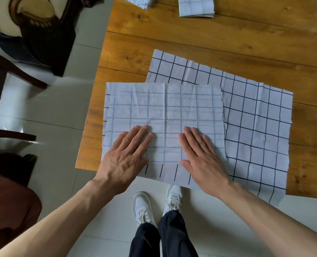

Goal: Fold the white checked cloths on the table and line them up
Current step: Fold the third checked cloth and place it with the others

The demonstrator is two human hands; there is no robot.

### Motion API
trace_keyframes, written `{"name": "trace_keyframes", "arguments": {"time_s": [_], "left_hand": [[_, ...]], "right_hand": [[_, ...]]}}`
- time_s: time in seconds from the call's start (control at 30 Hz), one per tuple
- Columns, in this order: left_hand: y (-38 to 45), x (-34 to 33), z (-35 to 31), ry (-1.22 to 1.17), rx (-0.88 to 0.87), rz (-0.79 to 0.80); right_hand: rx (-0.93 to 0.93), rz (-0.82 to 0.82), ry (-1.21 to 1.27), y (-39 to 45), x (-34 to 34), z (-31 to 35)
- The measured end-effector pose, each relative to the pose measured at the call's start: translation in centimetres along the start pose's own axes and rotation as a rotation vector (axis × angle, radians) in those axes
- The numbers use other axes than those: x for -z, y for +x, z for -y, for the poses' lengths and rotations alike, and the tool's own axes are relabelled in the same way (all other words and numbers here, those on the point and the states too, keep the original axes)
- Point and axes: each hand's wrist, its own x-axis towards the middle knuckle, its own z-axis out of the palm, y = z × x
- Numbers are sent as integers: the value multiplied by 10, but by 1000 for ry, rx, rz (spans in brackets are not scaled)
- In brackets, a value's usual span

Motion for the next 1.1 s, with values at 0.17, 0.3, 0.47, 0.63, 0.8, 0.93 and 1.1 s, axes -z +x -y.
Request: {"name": "trace_keyframes", "arguments": {"time_s": [0.17, 0.3, 0.47, 0.63, 0.8, 0.93, 1.1], "left_hand": [[-11, 0, 14, 17, 16, 24], [-18, 2, 22, 27, 44, 33], [-28, 5, 33, 43, 81, 57], [-40, 11, 45, 48, 107, 82], [-48, 20, 50, 0, 93, 22], [-49, 32, 52, -106, 45, -73], [-47, 36, 58, -184, -16, -35]], "right_hand": [[-53, 40, 43, -16, 1, -24], [-73, 36, 46, -24, 3, -36], [-116, 40, 111, -33, 4, -49], [-180, 68, 145, -44, 10, -62], [-200, 59, 155, -43, 23, -59], [-173, -38, 200, -33, 33, -33], [-69, -68, 348, -14, 39, 17]]}}
